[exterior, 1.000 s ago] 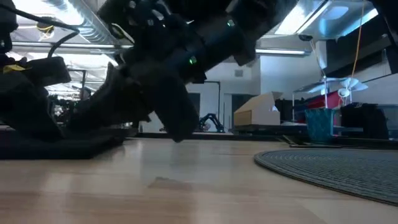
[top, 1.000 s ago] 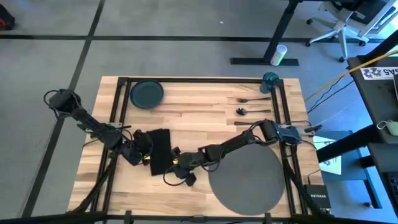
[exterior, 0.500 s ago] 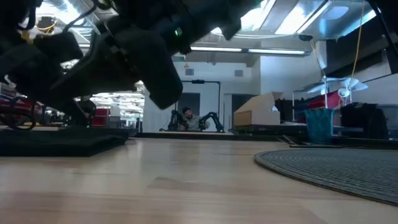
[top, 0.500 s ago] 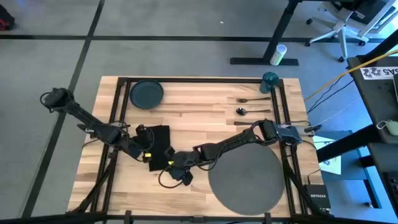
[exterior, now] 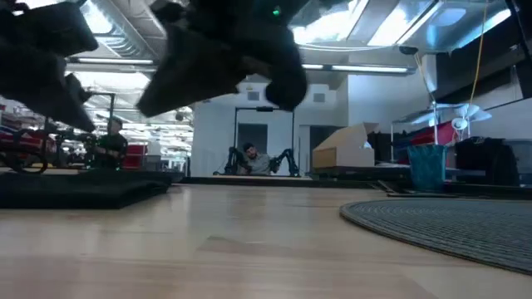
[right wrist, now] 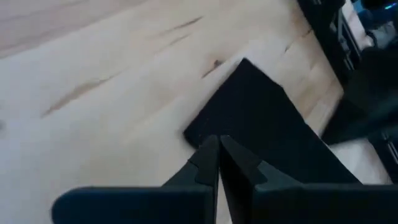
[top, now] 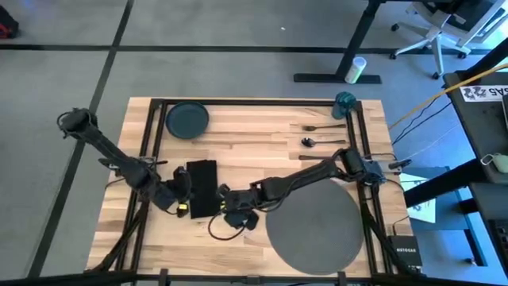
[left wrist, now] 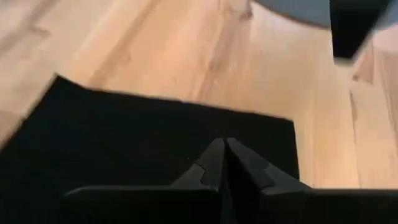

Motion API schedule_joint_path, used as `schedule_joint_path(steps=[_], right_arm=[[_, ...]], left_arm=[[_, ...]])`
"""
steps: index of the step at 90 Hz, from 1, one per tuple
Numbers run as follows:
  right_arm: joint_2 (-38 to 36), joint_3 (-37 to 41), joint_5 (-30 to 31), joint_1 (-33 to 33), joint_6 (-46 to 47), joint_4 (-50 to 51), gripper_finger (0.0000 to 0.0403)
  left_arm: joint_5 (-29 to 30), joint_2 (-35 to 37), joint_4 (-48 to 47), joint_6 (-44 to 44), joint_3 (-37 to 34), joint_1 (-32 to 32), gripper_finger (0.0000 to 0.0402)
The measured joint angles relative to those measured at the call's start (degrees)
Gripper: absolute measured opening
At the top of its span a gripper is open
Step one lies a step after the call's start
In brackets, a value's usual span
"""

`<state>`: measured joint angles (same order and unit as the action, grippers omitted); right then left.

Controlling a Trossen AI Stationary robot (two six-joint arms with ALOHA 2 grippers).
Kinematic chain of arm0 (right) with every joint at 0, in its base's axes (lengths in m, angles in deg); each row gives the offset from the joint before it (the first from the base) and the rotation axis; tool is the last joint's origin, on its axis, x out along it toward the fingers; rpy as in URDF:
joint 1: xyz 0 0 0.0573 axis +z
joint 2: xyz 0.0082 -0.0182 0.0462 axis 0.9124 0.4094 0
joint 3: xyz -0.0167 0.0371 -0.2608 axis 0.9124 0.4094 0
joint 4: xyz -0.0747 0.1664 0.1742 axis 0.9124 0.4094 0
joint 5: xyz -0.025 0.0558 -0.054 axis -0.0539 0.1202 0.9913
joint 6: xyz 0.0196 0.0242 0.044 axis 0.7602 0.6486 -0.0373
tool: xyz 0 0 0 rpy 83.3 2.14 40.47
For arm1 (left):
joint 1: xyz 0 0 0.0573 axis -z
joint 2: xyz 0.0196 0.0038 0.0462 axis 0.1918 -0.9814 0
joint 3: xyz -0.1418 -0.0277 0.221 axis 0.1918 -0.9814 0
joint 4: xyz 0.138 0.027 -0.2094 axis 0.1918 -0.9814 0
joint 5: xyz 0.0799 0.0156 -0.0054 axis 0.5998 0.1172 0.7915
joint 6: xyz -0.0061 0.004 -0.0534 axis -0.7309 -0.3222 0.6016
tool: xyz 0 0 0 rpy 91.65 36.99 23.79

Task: Set table place
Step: Put the black fork on the black table napkin

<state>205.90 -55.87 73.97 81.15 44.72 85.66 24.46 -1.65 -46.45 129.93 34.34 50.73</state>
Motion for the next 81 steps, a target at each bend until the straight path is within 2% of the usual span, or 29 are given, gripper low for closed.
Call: schedule_joint_path(steps=[16, 39, 81], right_arm=[[-3.49, 4.74, 0.00, -1.62, -0.32, 3.80, 0.0000], [-11.94, 12.88, -0.08, -4.01, -0.30, 6.44, 0.0000], [-31.06, 34.76, 0.07, -13.37, 3.94, 12.53, 0.0000]], left_arm=[[-1.20, -6.31, 0.16, 3.03, 1.65, 0.40, 0.0000], [-2.69, -12.09, 0.17, 1.50, 7.24, 0.42, 0.0000], [-7.26, -19.41, -0.29, 5.74, 8.52, 2.49, 0.0000]])
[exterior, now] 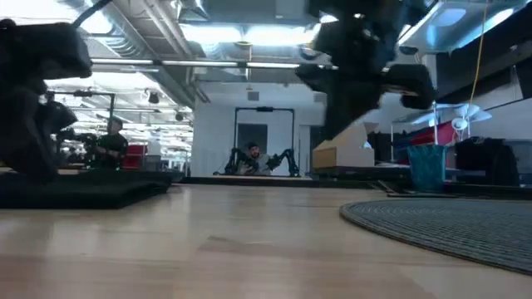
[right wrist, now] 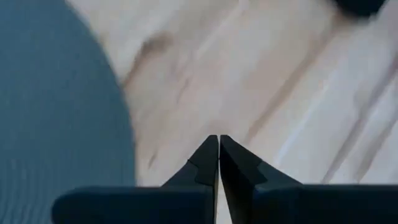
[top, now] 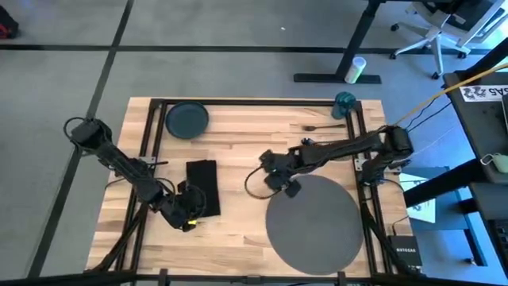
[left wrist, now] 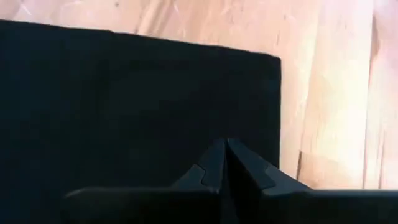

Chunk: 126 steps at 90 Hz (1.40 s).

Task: Set table place
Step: Put the black fork on the black table napkin

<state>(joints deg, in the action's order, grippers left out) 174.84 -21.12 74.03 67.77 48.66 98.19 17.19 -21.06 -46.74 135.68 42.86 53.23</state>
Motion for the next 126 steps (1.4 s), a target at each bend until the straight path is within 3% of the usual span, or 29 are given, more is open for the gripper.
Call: schedule_joint_path(steps=[20, 46, 90, 126], right_arm=[[-6.64, 5.73, 1.72, -5.25, 0.48, 1.71, 0.0000], [-7.56, 6.72, 11.57, -14.73, -0.14, 7.53, 0.0000], [-7.76, 6.72, 7.03, -33.91, -12.45, 14.29, 0.0003], [-6.59, 6.72, 4.27, -45.87, -19.79, 14.00, 0.0068]], left_arm=[[0.02, 0.01, -0.90, 4.94, -0.04, 2.78, 0.0000], [0.43, 0.02, -1.25, 8.32, -0.04, 5.26, 0.0000], [2.86, 0.04, 0.68, 7.17, -0.04, 5.49, 0.0000], [3.06, 0.04, 0.14, 6.75, -0.04, 5.27, 0.0000]])
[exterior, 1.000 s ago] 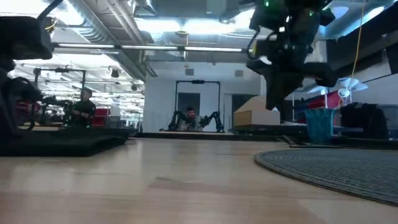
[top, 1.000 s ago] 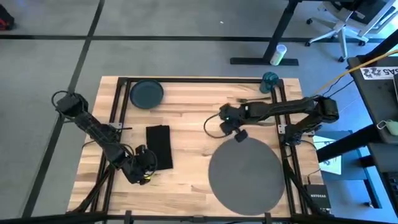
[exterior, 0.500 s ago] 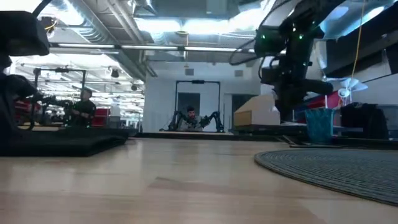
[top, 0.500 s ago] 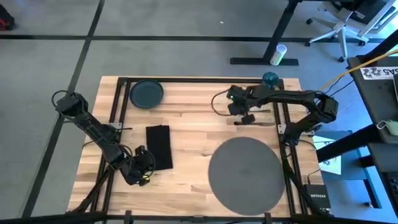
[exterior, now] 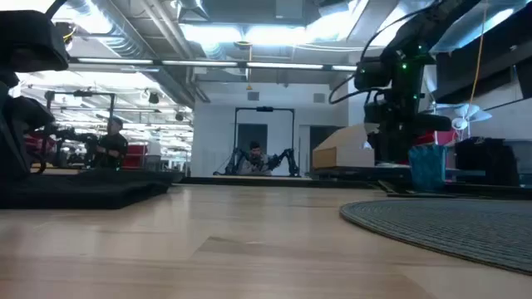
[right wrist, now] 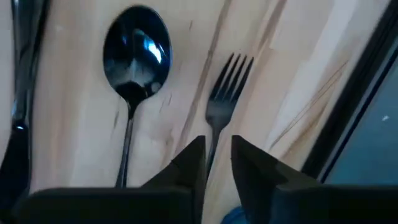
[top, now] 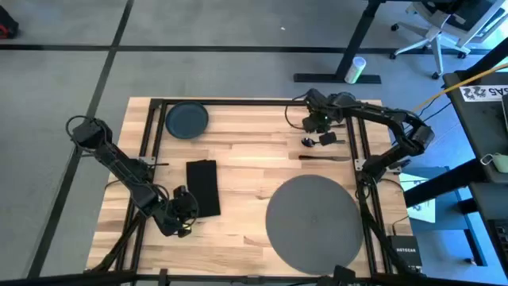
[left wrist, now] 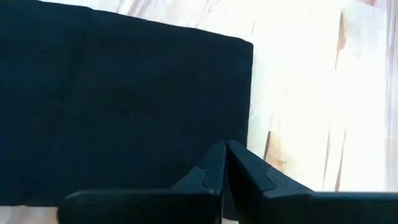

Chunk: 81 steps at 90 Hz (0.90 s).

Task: Set table place
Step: Put the black fork on the black table napkin

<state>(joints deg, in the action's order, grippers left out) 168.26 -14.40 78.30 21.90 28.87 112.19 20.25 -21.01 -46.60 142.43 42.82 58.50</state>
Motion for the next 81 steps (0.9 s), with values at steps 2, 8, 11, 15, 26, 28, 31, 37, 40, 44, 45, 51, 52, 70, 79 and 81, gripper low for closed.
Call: schedule_joint_path(steps=[2, 8, 11, 15, 26, 28, 31, 37, 40, 44, 45, 51, 52, 70, 79, 81], right_arm=[[0.30, 0.00, -0.29, -0.50, -0.01, -0.10, 0.0068], [1.44, 0.00, -1.08, -2.04, -0.11, -0.40, 0.0066], [2.09, 0.00, -1.35, -2.69, -0.16, -0.48, 0.0065], [2.87, 0.00, -1.37, -3.49, -0.17, -0.79, 0.0064], [4.74, 0.00, -1.60, -5.37, -0.21, -2.07, 0.0063], [5.00, 0.00, -2.03, -5.65, -0.20, -2.30, 0.0063], [5.40, 0.00, -2.78, -6.15, -0.24, -2.58, 0.0063], [6.19, 0.00, -3.61, -6.99, -0.42, -2.97, 0.0063], [6.62, 0.00, -3.82, -7.42, -0.57, -3.10, 0.0063], [7.26, 0.00, -3.84, -7.87, -0.85, -3.18, 0.0063], [7.38, 0.00, -3.84, -8.01, -0.92, -3.18, 0.0063], [8.38, 0.00, -3.92, -8.68, -0.98, -3.41, 0.0063], [8.53, 0.00, -3.92, -8.76, -0.98, -3.44, 0.0063], [10.18, 0.00, -3.92, -9.13, -1.02, -4.96, 0.0062], [10.75, 0.00, -3.91, -9.13, -1.04, -5.97, 0.0062], [10.96, 0.00, -3.90, -9.13, -1.04, -6.17, 0.0062]], left_arm=[[0.00, 0.00, -0.01, 0.00, 0.00, 0.00, 0.0000], [0.00, 0.00, -0.01, 0.00, 0.00, 0.00, 0.0000], [0.00, 0.00, -0.01, 0.00, 0.00, 0.00, 0.0000], [0.00, 0.00, 0.00, 0.09, 0.00, 0.00, 0.0000], [-0.01, 0.00, 0.01, 0.07, 0.00, 0.00, 0.0000], [-0.02, 0.00, -0.01, 0.07, 0.00, 0.00, 0.0000], [-0.02, 0.00, -0.01, 0.07, 0.00, 0.00, 0.0000], [-0.02, 0.00, -0.01, 0.07, 0.00, 0.00, 0.0000], [-0.02, 0.00, -0.01, 0.07, 0.00, 0.00, 0.0000], [-0.02, 0.00, 0.00, 0.07, 0.00, 0.00, 0.0000], [-0.02, 0.00, -0.01, 0.07, 0.00, 0.00, 0.0000], [-0.02, 0.00, -0.01, 0.07, 0.00, 0.00, 0.0000], [-0.02, 0.00, -0.01, 0.07, 0.00, 0.00, 0.0000], [-0.02, 0.00, -0.01, 0.22, 0.00, 0.00, 0.0000], [-0.02, 0.00, 0.01, 0.24, 0.00, 0.00, 0.0000], [-0.02, 0.00, 0.01, 0.24, 0.00, 0.00, 0.0000]])
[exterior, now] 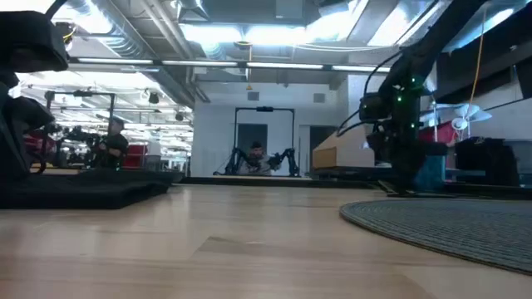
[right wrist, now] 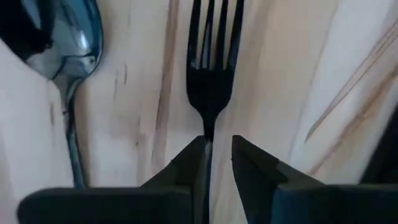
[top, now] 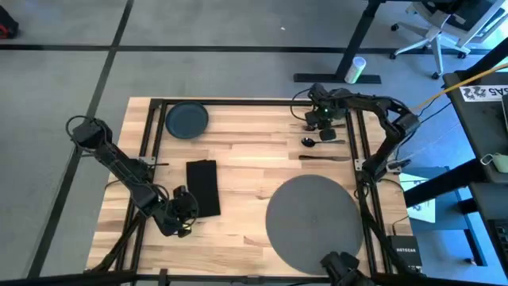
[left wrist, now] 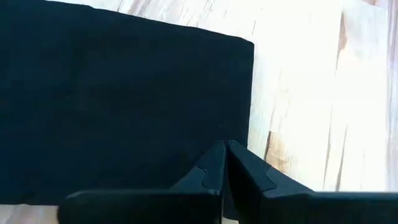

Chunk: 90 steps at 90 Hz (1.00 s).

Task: Set table place
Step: Put the black fork on the black table napkin

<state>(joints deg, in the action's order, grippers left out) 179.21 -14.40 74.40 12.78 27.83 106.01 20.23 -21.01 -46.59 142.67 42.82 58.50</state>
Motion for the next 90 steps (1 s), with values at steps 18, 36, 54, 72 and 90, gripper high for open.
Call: schedule_joint_path(steps=[18, 36, 54, 72, 90], right_arm=[[2.06, 0.00, -0.52, -0.71, 0.08, -0.42, 0.0062], [2.25, -0.03, -0.85, -0.72, 1.03, -0.49, 0.0057], [2.25, -0.02, -1.64, -0.63, 2.18, -0.37, 0.0007], [2.23, -0.04, -2.24, -0.61, 5.04, -0.27, 0.0003], [1.89, 0.00, -3.58, -0.59, 8.04, -0.22, 0.0001]], left_arm=[[-0.02, 0.00, 0.02, 0.02, 0.00, 0.00, 0.0000], [0.00, 0.02, 0.01, -0.01, 0.00, -0.09, 0.0000], [0.04, 0.02, 0.04, -0.06, 0.00, -0.13, 0.0000], [0.14, 0.02, 0.03, -0.22, 0.00, -0.13, 0.0000], [0.32, 0.02, 0.45, -0.22, 0.00, -0.13, 0.0000]])
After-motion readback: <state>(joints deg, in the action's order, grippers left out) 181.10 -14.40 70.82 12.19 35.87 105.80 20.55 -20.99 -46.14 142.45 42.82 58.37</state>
